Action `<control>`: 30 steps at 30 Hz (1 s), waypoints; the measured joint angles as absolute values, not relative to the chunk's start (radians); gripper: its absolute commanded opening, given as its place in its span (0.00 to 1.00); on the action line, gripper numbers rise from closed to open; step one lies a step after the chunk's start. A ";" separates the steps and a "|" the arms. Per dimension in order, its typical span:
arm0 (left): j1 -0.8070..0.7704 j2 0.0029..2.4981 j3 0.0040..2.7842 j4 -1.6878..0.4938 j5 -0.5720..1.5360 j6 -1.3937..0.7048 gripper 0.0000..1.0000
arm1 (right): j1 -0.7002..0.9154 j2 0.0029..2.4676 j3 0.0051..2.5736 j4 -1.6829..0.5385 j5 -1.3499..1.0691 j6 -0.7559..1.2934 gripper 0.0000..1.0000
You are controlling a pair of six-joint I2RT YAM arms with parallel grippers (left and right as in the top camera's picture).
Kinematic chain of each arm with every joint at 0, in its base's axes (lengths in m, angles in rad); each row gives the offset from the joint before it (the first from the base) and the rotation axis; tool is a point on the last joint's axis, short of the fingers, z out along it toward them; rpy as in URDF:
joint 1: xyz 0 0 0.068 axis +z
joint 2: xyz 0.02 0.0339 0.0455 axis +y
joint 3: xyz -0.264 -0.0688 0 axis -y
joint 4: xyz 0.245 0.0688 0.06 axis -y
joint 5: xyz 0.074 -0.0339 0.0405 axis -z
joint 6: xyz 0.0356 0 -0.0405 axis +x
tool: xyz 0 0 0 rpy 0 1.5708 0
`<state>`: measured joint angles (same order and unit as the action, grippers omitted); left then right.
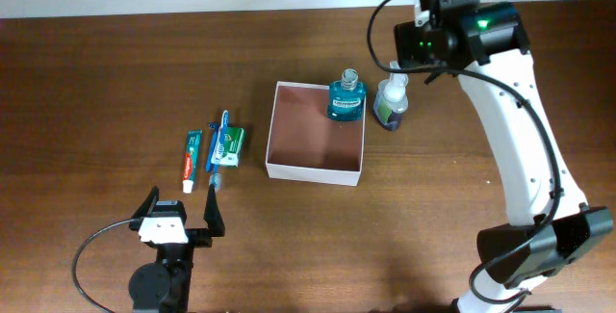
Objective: Pack container
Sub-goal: 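Release the Listerine bottle in the box and move right to soap bottle, then lower right gripper onto the foam soap pump and grasp it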
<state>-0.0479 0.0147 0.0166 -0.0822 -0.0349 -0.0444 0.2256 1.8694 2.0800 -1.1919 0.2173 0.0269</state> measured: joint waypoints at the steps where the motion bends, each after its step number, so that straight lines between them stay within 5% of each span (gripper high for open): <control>1: -0.048 0.015 0.017 -0.082 -0.035 -0.044 0.99 | 0.218 1.869 2.075 -1.193 0.209 0.027 0.68; 30: -0.048 0.015 0.017 -0.082 -0.035 -0.044 0.99 | 0.194 2.015 2.002 -1.185 0.043 -0.031 0.71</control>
<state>-0.0479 0.0147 0.0166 -0.0822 -0.0345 -0.0444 0.1940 2.0151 2.0022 -1.1851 0.0425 -0.0311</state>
